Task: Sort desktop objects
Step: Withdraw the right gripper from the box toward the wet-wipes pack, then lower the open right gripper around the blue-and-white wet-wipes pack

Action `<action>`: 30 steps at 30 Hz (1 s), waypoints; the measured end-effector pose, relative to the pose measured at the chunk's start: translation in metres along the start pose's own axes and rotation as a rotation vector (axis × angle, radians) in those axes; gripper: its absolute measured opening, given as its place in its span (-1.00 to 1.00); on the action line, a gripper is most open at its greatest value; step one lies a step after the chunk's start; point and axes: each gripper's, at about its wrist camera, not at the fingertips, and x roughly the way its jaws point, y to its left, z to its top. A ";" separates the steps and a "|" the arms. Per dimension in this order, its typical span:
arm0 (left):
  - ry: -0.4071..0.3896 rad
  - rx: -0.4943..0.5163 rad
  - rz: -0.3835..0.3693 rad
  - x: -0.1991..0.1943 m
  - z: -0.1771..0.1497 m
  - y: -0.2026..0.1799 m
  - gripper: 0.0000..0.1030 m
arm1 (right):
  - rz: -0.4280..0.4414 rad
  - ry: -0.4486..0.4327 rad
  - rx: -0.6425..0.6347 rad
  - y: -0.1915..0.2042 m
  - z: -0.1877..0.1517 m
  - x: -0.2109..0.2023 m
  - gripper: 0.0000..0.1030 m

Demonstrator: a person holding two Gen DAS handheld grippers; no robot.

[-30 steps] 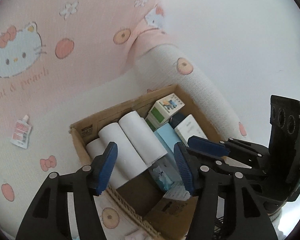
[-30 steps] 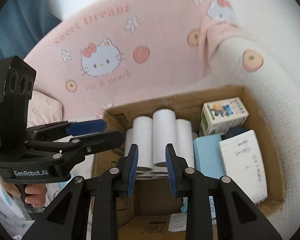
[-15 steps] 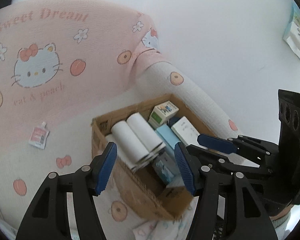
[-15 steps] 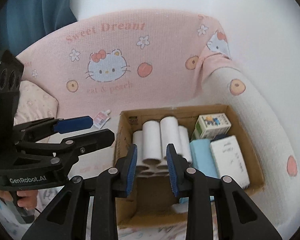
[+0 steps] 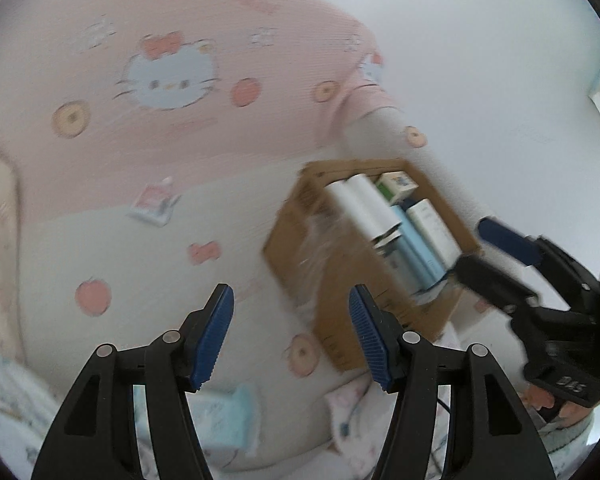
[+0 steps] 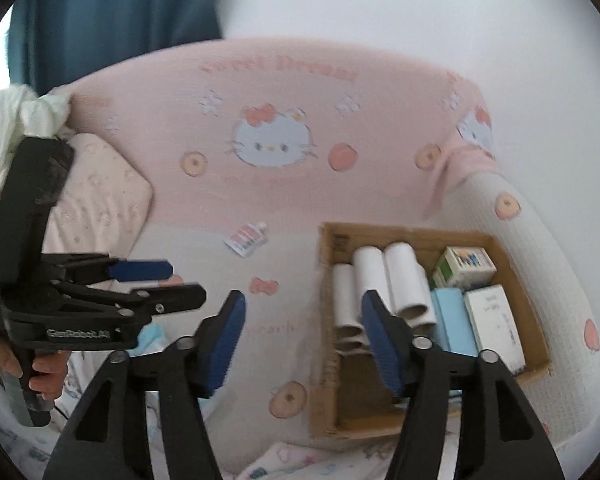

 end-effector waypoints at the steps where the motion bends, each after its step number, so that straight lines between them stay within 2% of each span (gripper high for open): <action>1: -0.004 -0.008 0.015 -0.004 -0.006 0.007 0.25 | 0.002 -0.017 -0.008 0.005 0.000 -0.001 0.18; 4: -0.020 -0.045 0.039 -0.016 -0.020 0.026 0.25 | 0.010 -0.065 0.003 0.026 -0.006 -0.004 0.22; 7: 0.000 -0.093 0.037 -0.021 -0.028 0.044 0.25 | 0.111 -0.075 0.097 0.035 -0.018 -0.002 0.31; 9: 0.023 -0.123 0.046 -0.021 -0.033 0.057 0.25 | 0.175 -0.045 0.177 0.034 -0.027 0.006 0.37; 12: 0.087 -0.191 0.044 -0.013 -0.044 0.081 0.25 | 0.240 0.076 0.306 0.032 -0.045 0.030 0.37; 13: 0.100 -0.211 0.046 -0.010 -0.047 0.087 0.25 | 0.252 0.092 0.334 0.032 -0.052 0.036 0.37; 19: 0.152 -0.335 0.059 0.008 -0.061 0.128 0.25 | 0.235 0.206 0.480 0.032 -0.091 0.076 0.37; 23: 0.195 -0.343 0.079 0.023 -0.056 0.145 0.25 | 0.233 0.231 0.543 0.038 -0.106 0.092 0.37; 26: 0.227 -0.338 0.077 0.035 -0.054 0.153 0.25 | 0.196 0.249 0.556 0.043 -0.113 0.103 0.37; 30: 0.259 -0.343 0.092 0.055 -0.054 0.166 0.25 | 0.182 0.313 0.583 0.043 -0.124 0.121 0.37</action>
